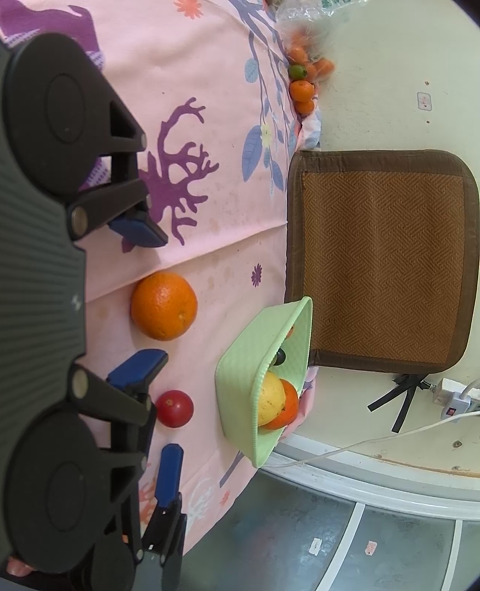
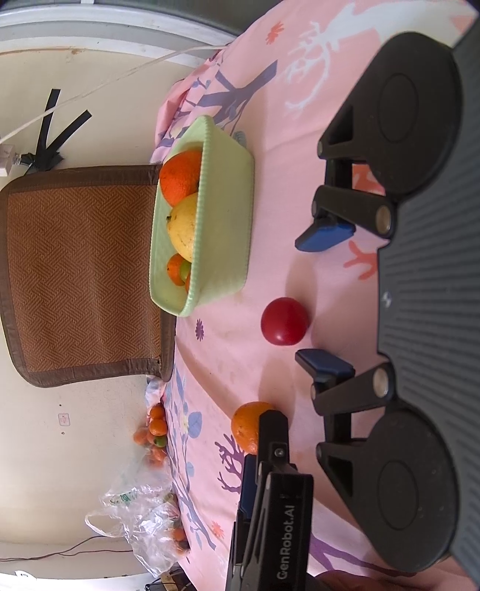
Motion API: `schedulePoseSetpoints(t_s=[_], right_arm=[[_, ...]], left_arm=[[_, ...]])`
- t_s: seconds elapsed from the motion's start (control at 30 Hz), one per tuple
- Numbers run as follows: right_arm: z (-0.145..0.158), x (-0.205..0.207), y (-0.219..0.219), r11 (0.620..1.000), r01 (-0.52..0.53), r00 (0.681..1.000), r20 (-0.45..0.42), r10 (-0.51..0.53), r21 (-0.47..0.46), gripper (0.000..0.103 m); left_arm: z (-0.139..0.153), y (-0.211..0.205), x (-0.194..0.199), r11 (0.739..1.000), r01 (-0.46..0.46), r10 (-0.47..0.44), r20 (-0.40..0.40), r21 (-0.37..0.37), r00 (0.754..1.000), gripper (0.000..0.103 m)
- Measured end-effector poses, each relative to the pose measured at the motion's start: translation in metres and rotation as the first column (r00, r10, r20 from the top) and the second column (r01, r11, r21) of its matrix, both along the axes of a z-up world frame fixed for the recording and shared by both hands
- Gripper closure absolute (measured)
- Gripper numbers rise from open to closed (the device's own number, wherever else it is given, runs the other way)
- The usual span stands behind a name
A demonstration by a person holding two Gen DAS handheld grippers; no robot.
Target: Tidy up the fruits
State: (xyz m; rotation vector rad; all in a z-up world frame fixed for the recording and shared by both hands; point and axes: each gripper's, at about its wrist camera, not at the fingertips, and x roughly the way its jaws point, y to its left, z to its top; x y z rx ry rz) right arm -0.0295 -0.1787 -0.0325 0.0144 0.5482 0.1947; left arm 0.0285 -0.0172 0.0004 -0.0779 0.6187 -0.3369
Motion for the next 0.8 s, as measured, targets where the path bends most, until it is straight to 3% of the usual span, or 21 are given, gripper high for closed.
schedulePoseSetpoints(t_s=[0.2, 0.3, 0.6, 0.8], right_arm=[[-0.0012, -0.0046, 0.0004, 1.000, 0.022, 1.000, 0.001, -0.022, -0.001, 0.042], [-0.0017, -0.0065, 0.0009, 0.999, 0.037, 0.999, 0.001, -0.037, -0.007, 0.038], [-0.0029, -0.0081, -0.0002, 0.999, 0.052, 0.999, 0.000, -0.052, -0.001, 0.037], [-0.0034, -0.0079, 0.0011, 0.999, 0.053, 0.999, 0.001, -0.053, -0.009, 0.036]], left_arm=[[0.0008, 0.0024, -0.0031, 1.000, -0.011, 0.011, 0.012, -0.002, 1.000, 0.036], [0.0023, 0.0024, -0.0071, 1.000, -0.016, 0.016, 0.032, 0.003, 0.999, 0.028], [0.0004, 0.0061, -0.0009, 1.000, 0.013, -0.013, 0.003, -0.009, 1.000, 0.028], [-0.0002, 0.0072, -0.0004, 0.999, 0.027, -0.027, 0.001, -0.021, 1.000, 0.023]])
